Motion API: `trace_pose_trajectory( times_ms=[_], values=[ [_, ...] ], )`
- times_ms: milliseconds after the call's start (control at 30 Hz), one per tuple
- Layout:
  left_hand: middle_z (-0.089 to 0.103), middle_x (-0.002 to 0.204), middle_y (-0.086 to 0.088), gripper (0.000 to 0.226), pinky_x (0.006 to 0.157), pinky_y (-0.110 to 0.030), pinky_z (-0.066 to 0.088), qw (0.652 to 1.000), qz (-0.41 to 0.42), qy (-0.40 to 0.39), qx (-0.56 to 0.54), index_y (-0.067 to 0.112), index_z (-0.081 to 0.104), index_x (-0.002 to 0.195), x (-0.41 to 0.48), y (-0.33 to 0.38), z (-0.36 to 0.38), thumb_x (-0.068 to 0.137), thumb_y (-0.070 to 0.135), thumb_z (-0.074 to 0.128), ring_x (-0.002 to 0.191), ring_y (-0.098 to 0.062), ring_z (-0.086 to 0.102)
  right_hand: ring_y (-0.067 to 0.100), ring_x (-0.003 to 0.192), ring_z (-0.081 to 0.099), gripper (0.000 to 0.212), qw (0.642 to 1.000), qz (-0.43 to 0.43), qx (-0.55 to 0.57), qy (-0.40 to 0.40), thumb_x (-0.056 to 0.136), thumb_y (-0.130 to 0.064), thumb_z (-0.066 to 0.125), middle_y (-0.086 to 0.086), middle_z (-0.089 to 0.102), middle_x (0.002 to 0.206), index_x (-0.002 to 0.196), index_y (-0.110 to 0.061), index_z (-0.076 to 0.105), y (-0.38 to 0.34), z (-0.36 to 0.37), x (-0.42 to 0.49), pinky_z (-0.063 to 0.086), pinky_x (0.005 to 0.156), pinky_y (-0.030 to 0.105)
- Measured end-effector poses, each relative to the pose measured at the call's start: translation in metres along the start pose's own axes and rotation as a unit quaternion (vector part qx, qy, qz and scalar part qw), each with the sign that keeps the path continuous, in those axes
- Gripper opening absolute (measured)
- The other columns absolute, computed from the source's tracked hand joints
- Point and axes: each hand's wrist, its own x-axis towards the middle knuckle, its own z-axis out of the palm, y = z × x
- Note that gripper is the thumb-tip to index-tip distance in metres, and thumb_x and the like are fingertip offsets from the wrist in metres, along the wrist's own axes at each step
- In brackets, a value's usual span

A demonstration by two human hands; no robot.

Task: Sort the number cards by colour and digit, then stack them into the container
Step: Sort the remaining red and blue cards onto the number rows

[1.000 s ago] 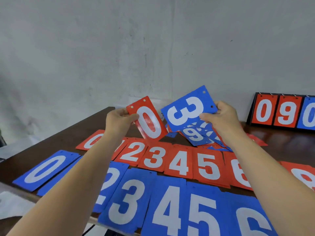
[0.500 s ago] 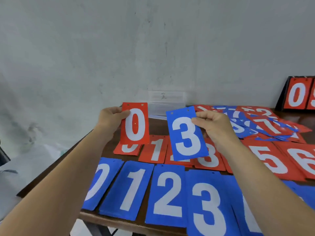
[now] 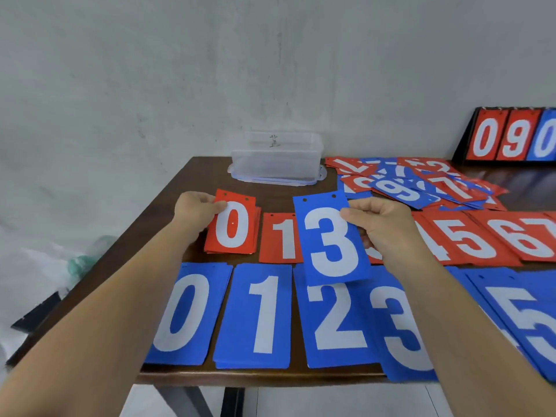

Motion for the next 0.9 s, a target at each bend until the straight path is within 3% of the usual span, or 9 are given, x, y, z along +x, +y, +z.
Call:
trace_pose_trajectory(
  times_ms=[167, 333, 467, 567, 633, 700, 767, 833, 900],
  values=[
    [0.069, 0.103, -0.011, 0.025, 0.077, -0.034, 0.050, 0.981, 0.057, 0.040, 0.181, 0.007, 0.071, 0.104, -0.002, -0.003, 0.013, 0.089, 0.026, 0.069, 0.099, -0.027, 0.064, -0.001, 0.051, 0.059, 0.009, 1.000, -0.002, -0.026, 0.009, 0.088, -0.018, 0.069, -0.009, 0.064, 0.077, 0.095, -0.019, 0.064, 0.002, -0.003, -0.012, 0.040, 0.040, 0.009],
    [0.068, 0.107, -0.011, 0.032, 0.070, -0.033, 0.047, 0.955, 0.080, 0.055, 0.282, 0.006, 0.067, 0.108, -0.006, 0.000, 0.019, 0.086, 0.029, 0.071, 0.096, -0.028, 0.064, 0.001, 0.064, 0.058, 0.011, 0.999, -0.003, -0.045, 0.028, 0.089, -0.018, 0.068, -0.011, 0.063, 0.084, 0.098, -0.019, 0.063, 0.004, -0.015, -0.022, 0.040, 0.042, 0.009],
    [0.062, 0.084, -0.007, 0.018, 0.061, -0.032, 0.043, 0.948, 0.083, 0.059, 0.303, 0.009, 0.062, 0.086, -0.009, 0.002, 0.022, 0.086, 0.025, 0.071, 0.076, -0.023, 0.056, 0.000, 0.061, 0.060, 0.010, 0.997, -0.002, -0.064, 0.037, 0.088, -0.015, 0.068, -0.006, 0.065, 0.087, 0.098, -0.016, 0.065, 0.011, -0.035, -0.034, 0.040, 0.041, 0.007],
    [0.052, 0.071, -0.001, 0.021, 0.055, -0.025, 0.037, 0.953, 0.091, 0.066, 0.280, 0.015, 0.053, 0.072, -0.013, 0.004, 0.025, 0.086, 0.020, 0.069, 0.074, -0.023, 0.051, 0.002, 0.067, 0.057, 0.016, 0.995, 0.006, -0.085, 0.050, 0.087, -0.016, 0.070, -0.002, 0.068, 0.096, 0.102, -0.014, 0.067, 0.016, -0.051, -0.043, 0.040, 0.046, 0.011],
    [0.063, 0.090, -0.008, 0.008, 0.064, -0.029, 0.042, 0.957, 0.109, 0.060, 0.260, 0.014, 0.062, 0.087, -0.019, 0.009, 0.029, 0.086, 0.019, 0.068, 0.084, -0.026, 0.056, 0.002, 0.069, 0.055, 0.017, 0.994, 0.012, -0.094, 0.058, 0.087, -0.016, 0.070, -0.005, 0.066, 0.091, 0.103, -0.014, 0.067, 0.020, -0.059, -0.049, 0.039, 0.048, 0.012],
    [0.066, 0.112, -0.012, 0.028, 0.076, -0.036, 0.047, 0.959, 0.126, 0.052, 0.249, 0.009, 0.064, 0.111, -0.028, 0.016, 0.034, 0.087, 0.022, 0.068, 0.096, -0.028, 0.061, 0.002, 0.065, 0.055, 0.015, 0.993, 0.014, -0.096, 0.061, 0.087, -0.013, 0.070, -0.009, 0.063, 0.082, 0.101, -0.013, 0.066, 0.023, -0.065, -0.054, 0.040, 0.043, 0.008],
    [0.065, 0.117, -0.011, 0.041, 0.081, -0.039, 0.050, 0.960, 0.144, 0.041, 0.238, 0.008, 0.060, 0.124, -0.036, 0.021, 0.039, 0.088, 0.026, 0.068, 0.093, -0.028, 0.065, 0.001, 0.064, 0.057, 0.014, 0.993, 0.017, -0.099, 0.060, 0.086, -0.010, 0.070, -0.010, 0.062, 0.078, 0.099, -0.012, 0.065, 0.028, -0.070, -0.060, 0.040, 0.041, 0.007],
    [0.066, 0.117, -0.010, 0.044, 0.083, -0.040, 0.053, 0.962, 0.159, 0.027, 0.222, 0.008, 0.060, 0.127, -0.043, 0.026, 0.045, 0.088, 0.028, 0.069, 0.090, -0.026, 0.064, 0.004, 0.074, 0.063, 0.017, 0.990, 0.017, -0.122, 0.070, 0.085, -0.011, 0.072, -0.006, 0.065, 0.081, 0.101, -0.012, 0.066, 0.035, -0.073, -0.064, 0.048, 0.051, 0.012],
    [0.066, 0.119, -0.009, 0.045, 0.089, -0.043, 0.053, 0.962, 0.170, 0.012, 0.212, 0.008, 0.060, 0.126, -0.050, 0.030, 0.051, 0.087, 0.030, 0.070, 0.104, -0.027, 0.062, 0.013, 0.085, 0.065, 0.023, 0.979, 0.014, -0.180, 0.091, 0.084, -0.015, 0.074, -0.004, 0.067, 0.085, 0.105, -0.015, 0.067, 0.043, -0.075, -0.064, 0.056, 0.072, 0.027]
  ],
)
